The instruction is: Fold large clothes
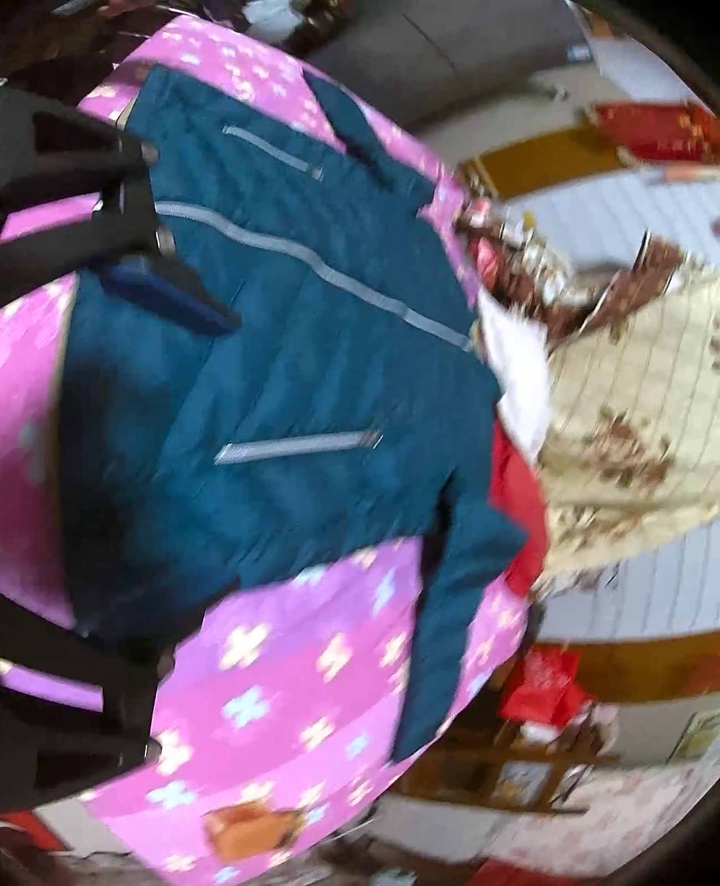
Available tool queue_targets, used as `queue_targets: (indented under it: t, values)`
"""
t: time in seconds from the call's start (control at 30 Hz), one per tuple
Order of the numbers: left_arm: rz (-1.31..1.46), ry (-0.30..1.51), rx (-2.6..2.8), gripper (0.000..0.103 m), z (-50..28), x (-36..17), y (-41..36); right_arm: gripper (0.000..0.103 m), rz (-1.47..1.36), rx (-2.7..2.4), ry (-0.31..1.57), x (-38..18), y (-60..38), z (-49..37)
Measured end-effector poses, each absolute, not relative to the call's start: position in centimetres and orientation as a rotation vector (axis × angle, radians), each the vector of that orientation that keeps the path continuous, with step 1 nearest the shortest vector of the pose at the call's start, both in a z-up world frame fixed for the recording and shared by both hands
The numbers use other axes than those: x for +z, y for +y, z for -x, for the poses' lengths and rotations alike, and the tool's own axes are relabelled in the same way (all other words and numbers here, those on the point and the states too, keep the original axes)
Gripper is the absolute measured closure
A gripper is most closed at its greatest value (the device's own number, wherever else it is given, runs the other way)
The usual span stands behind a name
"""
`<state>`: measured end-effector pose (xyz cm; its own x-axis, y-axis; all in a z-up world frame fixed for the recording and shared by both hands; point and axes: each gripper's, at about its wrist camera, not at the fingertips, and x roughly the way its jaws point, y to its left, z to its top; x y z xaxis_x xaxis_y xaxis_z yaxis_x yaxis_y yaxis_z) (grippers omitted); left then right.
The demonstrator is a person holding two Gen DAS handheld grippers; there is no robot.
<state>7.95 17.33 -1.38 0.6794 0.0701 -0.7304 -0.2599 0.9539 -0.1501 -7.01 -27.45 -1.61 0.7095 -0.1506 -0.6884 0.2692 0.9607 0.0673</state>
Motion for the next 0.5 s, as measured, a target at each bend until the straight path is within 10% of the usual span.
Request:
queue_targets:
  t: [0.5]
  values:
    - [0.387,0.785,0.248,0.038,-17.7,-1.5,19.2,0.018,0.057,-0.212,0.706,-5.0,-23.0,-3.5]
